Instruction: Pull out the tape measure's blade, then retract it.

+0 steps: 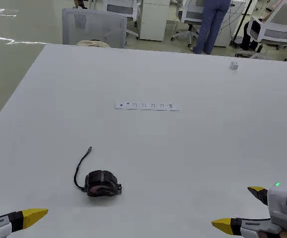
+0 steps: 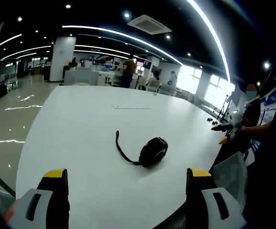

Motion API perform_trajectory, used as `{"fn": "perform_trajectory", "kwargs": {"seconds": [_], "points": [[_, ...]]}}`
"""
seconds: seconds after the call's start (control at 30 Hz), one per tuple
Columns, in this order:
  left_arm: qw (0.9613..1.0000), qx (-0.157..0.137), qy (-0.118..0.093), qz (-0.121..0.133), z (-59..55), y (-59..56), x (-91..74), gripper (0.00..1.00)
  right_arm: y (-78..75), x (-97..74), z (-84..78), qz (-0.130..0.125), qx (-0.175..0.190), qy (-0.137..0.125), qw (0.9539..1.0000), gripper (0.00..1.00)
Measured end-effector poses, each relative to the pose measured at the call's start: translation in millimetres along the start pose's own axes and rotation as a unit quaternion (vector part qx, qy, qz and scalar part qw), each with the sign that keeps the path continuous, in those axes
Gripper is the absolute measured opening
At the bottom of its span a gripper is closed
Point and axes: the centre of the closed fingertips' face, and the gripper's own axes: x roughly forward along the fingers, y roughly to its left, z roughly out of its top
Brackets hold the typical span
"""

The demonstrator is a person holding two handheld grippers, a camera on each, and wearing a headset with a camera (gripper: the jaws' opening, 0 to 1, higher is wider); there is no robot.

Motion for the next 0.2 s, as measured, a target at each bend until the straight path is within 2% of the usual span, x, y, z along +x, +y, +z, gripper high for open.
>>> {"fn": "perform_trajectory", "kwargs": {"seconds": [0.2], "points": [[1.0, 0.002, 0.002, 0.003, 0.7, 4.1, -1.4, 1.0, -0.4, -0.1, -1.8, 0.0, 0.0, 0.0, 1.0, 1.0]]}}
